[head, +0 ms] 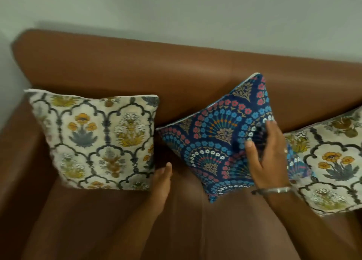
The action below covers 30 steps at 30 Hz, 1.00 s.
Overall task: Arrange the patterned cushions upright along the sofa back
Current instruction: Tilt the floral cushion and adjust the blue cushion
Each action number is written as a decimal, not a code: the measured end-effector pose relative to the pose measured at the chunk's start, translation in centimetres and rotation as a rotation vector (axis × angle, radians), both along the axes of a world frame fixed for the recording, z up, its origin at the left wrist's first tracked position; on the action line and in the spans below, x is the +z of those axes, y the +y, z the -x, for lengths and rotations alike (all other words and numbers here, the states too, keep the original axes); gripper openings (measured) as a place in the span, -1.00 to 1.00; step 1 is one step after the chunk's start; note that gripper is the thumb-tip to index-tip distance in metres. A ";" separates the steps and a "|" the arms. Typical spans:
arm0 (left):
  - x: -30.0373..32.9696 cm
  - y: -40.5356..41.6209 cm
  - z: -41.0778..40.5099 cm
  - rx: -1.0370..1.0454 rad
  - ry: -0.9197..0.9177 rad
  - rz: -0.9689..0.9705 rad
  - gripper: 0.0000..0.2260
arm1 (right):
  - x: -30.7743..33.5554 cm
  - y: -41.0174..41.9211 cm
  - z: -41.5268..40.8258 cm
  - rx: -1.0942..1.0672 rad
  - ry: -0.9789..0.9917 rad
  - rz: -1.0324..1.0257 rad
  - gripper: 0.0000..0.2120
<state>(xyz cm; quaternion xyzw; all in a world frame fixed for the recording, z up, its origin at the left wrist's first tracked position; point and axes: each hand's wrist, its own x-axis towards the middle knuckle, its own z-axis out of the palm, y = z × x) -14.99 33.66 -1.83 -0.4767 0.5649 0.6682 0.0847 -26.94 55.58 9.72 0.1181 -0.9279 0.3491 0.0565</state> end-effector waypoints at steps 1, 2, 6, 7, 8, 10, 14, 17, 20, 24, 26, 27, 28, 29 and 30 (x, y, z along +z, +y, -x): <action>0.6 -2.8 -1.7 -0.024 -0.002 0.137 -0.69 | -0.1 -1.7 -1.4 0.058 0.007 0.030 -0.33; 1.5 -5.7 -3.3 -0.016 0.002 0.252 -0.80 | -0.6 -3.8 -2.6 0.109 -0.018 0.060 -0.36; 5.1 -18.8 -7.6 0.112 -0.018 0.688 -0.76 | -2.7 -14.5 -5.6 0.180 -0.366 0.197 -0.31; 5.3 -21.8 -7.9 0.164 -0.033 0.730 -0.71 | -3.4 -17.3 -5.8 0.168 -0.500 0.224 -0.26; 4.9 -24.9 -8.0 0.201 -0.046 0.715 -0.63 | -4.1 -20.0 -5.8 0.144 -0.618 0.249 -0.18; 3.6 -30.0 -7.4 0.198 -0.052 0.532 -0.38 | -6.0 -24.6 -5.6 0.059 -0.763 0.360 -0.07; -0.2 -34.3 -6.4 0.091 0.020 0.040 -0.01 | -8.7 -30.1 -5.6 -0.108 -0.760 0.532 -0.44; 0.3 -33.0 -6.0 0.090 0.082 -0.235 0.01 | -7.8 -30.7 -6.5 -0.124 -0.673 0.491 -0.43; 0.0 -31.3 -6.6 0.213 0.149 -0.468 -0.13 | -3.5 -30.3 -7.0 0.037 -0.517 0.455 -0.55; -2.6 -27.8 -6.4 0.224 0.198 -0.715 -0.03 | -0.7 -30.0 -4.6 0.216 -0.263 0.238 -0.48; -3.9 -26.4 -5.8 0.284 0.206 -0.744 -0.04 | -2.2 -30.4 -3.0 0.294 -0.159 0.086 -0.42; -4.3 -25.9 -5.7 0.294 0.200 -0.766 -0.03 | -3.1 -30.7 -2.3 0.320 -0.118 0.014 -0.39; -4.8 -25.5 -5.6 0.285 0.198 -0.785 0.00 | -3.8 -31.2 -1.8 0.340 -0.096 -0.053 -0.37; -4.8 -25.3 -5.6 0.281 0.212 -0.807 0.02 | -4.4 -31.5 -1.6 0.348 -0.081 -0.108 -0.35; -5.3 -25.3 -5.8 0.285 0.202 -0.811 0.02 | -4.9 -31.7 -1.4 0.340 -0.075 -0.148 -0.32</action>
